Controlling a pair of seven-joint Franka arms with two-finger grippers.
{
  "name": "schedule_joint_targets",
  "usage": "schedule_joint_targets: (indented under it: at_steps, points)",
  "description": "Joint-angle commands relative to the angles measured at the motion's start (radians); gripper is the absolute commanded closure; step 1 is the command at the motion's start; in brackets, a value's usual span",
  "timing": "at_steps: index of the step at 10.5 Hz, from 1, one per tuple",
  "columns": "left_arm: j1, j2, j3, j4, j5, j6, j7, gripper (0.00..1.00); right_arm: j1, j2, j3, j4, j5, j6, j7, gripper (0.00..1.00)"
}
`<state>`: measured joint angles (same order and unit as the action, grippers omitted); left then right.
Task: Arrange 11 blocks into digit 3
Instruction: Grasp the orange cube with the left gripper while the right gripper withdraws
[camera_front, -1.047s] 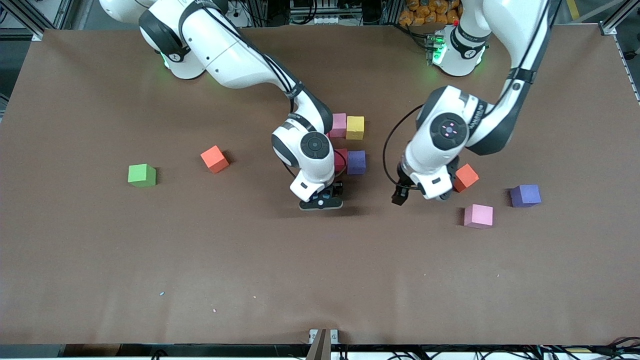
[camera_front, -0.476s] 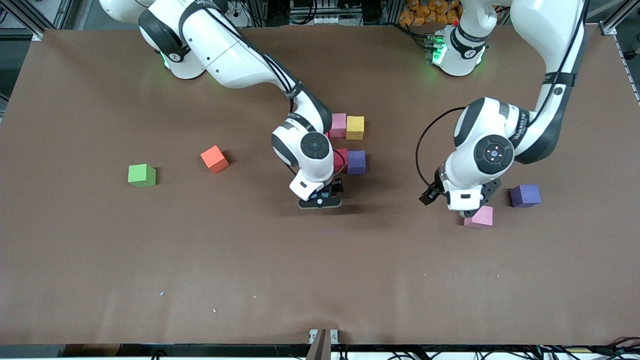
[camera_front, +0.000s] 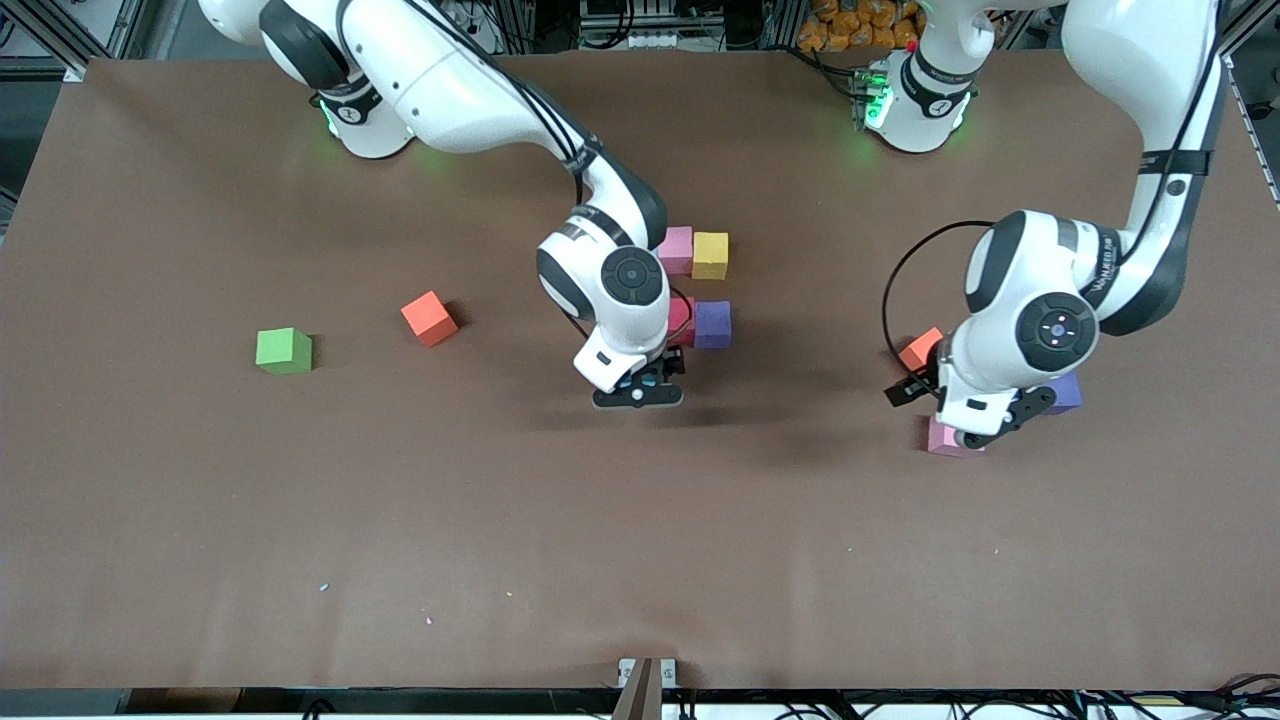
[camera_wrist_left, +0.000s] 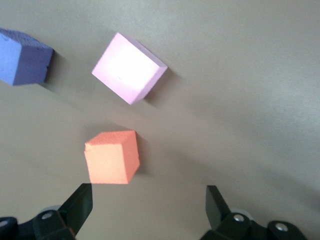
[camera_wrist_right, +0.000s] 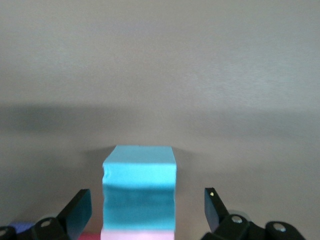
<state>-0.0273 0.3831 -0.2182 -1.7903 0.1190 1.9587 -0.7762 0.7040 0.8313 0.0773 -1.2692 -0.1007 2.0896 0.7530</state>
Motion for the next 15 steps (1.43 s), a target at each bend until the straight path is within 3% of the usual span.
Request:
schedule_joint_targets:
  at_steps: [1,4,8,13,15]
  points:
    - [0.032,-0.029,-0.013,-0.055,0.031,0.003,0.023,0.00,-0.021,-0.078,0.021,-0.015,0.003,-0.039,-0.021,0.00]
    - [0.105,-0.102,-0.016,-0.216,0.034,0.158,0.099,0.00,-0.049,-0.155,0.018,-0.016,0.006,-0.216,-0.217,0.00]
    - [0.170,-0.127,-0.020,-0.404,0.031,0.362,0.117,0.00,-0.090,-0.262,0.013,-0.022,0.004,-0.455,-0.233,0.00]
    - [0.170,-0.125,-0.032,-0.435,0.018,0.391,0.015,0.00,-0.168,-0.375,0.010,-0.030,0.003,-0.632,-0.541,0.00]
    - [0.173,-0.119,-0.032,-0.484,0.018,0.477,0.015,0.00,-0.230,-0.449,0.016,-0.058,0.004,-0.652,-0.624,0.00]
